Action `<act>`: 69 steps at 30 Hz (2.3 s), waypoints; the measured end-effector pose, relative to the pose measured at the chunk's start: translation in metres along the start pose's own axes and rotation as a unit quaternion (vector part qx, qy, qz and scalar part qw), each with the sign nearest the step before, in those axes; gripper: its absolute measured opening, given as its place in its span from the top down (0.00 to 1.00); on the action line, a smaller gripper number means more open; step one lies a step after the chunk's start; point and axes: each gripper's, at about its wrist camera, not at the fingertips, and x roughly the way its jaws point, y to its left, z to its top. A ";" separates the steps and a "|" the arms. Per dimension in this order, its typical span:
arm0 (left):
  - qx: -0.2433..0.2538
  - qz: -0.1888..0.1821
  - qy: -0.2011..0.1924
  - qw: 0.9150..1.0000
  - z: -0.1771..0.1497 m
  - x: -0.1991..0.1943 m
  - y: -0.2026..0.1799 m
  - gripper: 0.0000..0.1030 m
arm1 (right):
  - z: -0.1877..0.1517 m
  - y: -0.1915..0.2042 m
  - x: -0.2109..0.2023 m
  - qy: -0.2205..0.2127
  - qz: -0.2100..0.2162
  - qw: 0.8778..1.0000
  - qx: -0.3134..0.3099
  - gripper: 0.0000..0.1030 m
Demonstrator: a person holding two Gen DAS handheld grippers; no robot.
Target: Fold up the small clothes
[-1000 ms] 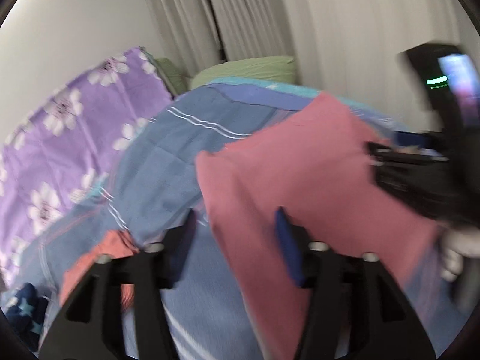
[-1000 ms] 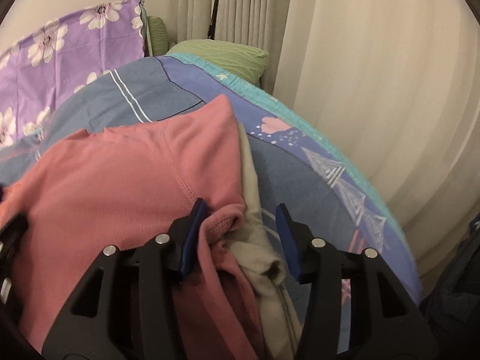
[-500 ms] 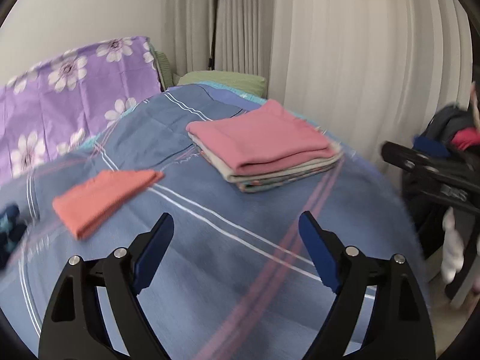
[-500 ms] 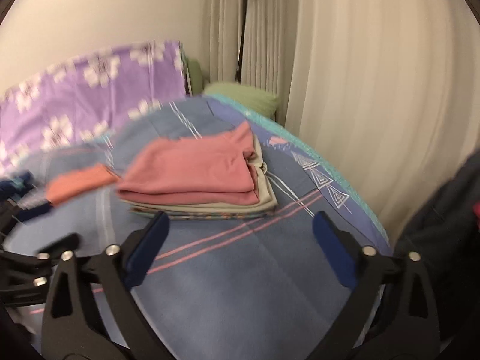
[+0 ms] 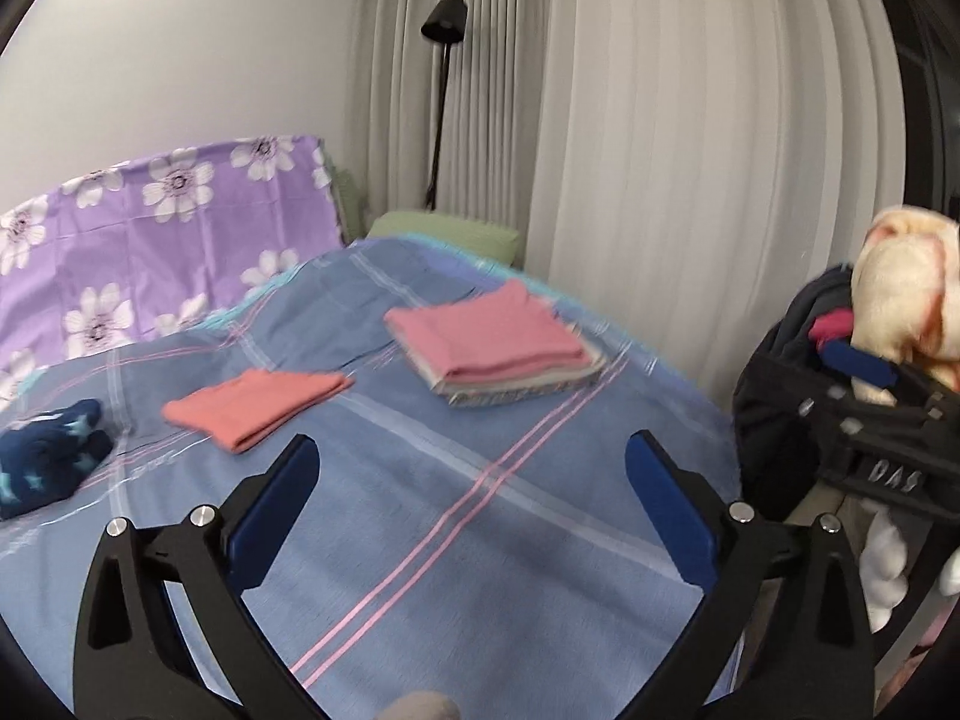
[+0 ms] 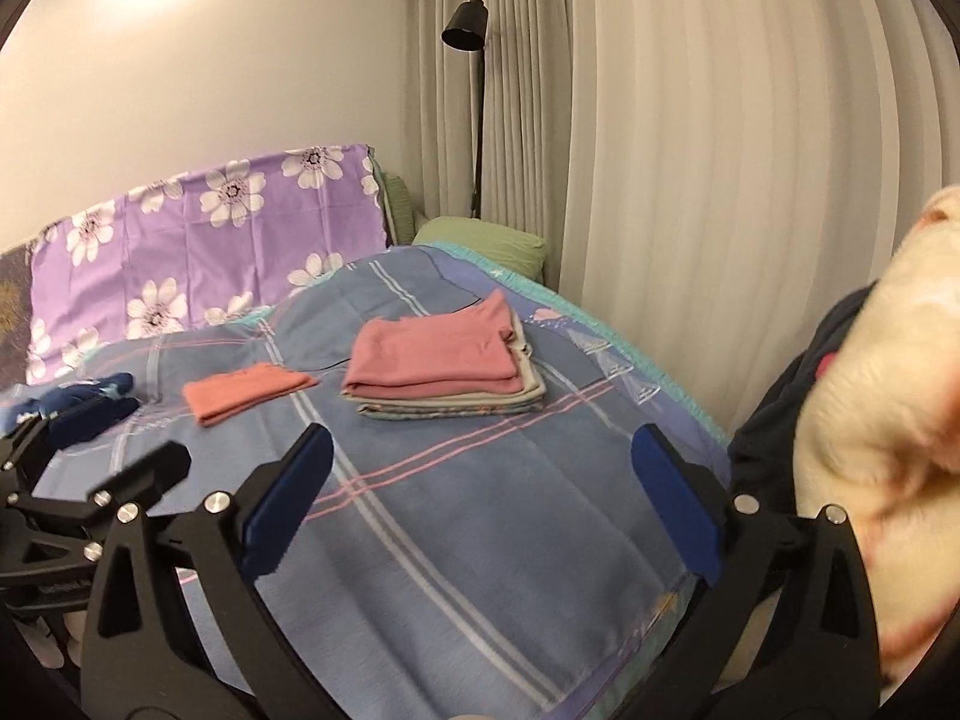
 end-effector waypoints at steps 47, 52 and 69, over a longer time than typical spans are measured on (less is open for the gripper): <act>-0.020 -0.006 0.004 1.000 -0.043 -0.081 0.007 0.01 | -0.034 0.042 -0.070 0.032 0.011 0.999 -0.021 0.02; -0.019 0.002 0.002 1.000 -0.043 -0.082 0.008 0.01 | -0.034 0.040 -0.071 0.033 0.010 0.999 -0.021 0.02; -0.014 0.011 0.001 1.000 -0.043 -0.085 0.007 0.01 | -0.037 0.036 -0.069 0.035 0.007 0.999 -0.020 0.02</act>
